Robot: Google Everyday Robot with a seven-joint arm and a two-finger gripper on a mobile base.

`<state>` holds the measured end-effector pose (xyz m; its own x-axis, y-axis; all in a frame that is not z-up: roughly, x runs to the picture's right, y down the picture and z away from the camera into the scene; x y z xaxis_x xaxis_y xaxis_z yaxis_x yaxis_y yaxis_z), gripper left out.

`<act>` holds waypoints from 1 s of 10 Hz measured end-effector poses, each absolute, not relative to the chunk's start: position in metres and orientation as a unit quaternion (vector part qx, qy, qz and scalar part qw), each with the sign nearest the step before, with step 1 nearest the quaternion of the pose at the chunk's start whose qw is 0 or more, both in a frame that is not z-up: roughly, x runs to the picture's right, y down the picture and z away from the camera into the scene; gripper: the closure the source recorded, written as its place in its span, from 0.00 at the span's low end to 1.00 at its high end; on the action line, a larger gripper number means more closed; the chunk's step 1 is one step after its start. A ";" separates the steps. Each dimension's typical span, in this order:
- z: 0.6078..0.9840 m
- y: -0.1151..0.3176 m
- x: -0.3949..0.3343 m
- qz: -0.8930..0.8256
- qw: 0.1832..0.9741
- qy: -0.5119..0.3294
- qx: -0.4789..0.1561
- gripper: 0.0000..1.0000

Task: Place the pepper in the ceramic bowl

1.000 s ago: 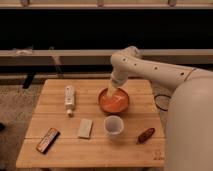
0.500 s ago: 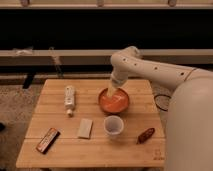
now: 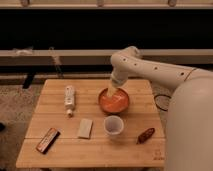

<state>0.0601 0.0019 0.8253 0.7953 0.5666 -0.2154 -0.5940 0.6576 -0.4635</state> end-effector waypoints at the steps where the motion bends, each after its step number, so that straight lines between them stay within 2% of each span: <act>1: 0.825 0.002 0.060 0.319 0.910 0.026 -0.264 0.20; 10: 0.829 0.002 0.072 0.296 0.917 0.035 -0.264 0.20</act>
<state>0.0719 0.0020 0.8294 0.8225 0.5244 -0.2202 -0.5612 0.6854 -0.4640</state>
